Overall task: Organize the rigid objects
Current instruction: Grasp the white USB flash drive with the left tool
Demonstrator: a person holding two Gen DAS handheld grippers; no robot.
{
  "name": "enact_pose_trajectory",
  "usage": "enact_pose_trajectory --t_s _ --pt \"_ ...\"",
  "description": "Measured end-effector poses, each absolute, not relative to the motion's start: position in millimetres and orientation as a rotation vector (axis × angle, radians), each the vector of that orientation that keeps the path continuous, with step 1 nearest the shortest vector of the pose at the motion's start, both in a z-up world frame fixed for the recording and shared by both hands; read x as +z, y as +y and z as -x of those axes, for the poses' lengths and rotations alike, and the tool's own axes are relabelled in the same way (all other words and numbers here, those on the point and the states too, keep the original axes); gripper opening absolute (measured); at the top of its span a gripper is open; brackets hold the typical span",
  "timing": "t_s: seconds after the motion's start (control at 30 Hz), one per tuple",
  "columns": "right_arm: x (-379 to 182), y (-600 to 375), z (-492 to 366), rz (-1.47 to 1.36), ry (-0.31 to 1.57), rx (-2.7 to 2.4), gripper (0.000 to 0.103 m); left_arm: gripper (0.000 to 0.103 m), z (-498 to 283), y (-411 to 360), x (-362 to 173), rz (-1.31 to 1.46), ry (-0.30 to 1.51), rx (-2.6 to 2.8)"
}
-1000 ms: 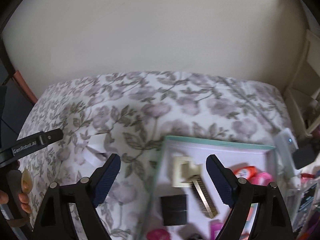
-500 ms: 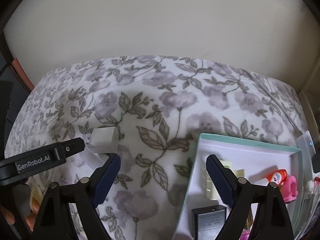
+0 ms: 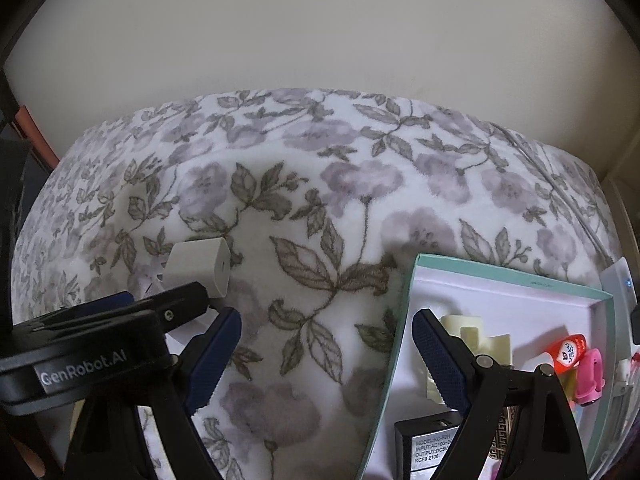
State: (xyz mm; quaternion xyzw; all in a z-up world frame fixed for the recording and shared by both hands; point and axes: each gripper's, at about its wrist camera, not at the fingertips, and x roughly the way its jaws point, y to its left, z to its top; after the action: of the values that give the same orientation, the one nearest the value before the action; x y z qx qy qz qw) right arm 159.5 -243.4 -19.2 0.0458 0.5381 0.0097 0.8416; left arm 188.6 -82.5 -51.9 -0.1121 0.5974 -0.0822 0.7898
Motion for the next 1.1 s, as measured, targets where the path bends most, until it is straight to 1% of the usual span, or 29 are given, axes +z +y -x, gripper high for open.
enact_pose_trajectory --t_s 0.07,0.17,0.27,0.33,0.4,0.83,1.1 --pt "-20 -245 -160 -0.098 1.141 0.017 0.090 0.089 -189 -84 -53 0.243 1.283 -0.193" --pt "-22 -246 -160 -0.083 1.150 0.006 0.090 0.078 -191 -87 -57 0.255 1.287 -0.227" --pt "-24 -246 -160 -0.076 1.156 0.003 0.090 0.075 -191 -88 -61 0.267 1.300 -0.239" --pt "-25 -246 -160 -0.074 1.162 0.001 0.090 0.071 -191 -89 -61 0.269 1.304 -0.248" --pt "-27 -246 -160 -0.070 1.165 -0.004 0.090 0.058 -190 -88 -61 0.279 1.306 -0.257" --pt "-32 -235 -173 -0.037 1.174 -0.014 0.090 0.057 -189 -72 -60 0.359 1.327 -0.231" --pt "-21 -227 -177 -0.037 1.152 0.002 0.090 0.057 -190 -49 -56 0.371 1.322 -0.148"
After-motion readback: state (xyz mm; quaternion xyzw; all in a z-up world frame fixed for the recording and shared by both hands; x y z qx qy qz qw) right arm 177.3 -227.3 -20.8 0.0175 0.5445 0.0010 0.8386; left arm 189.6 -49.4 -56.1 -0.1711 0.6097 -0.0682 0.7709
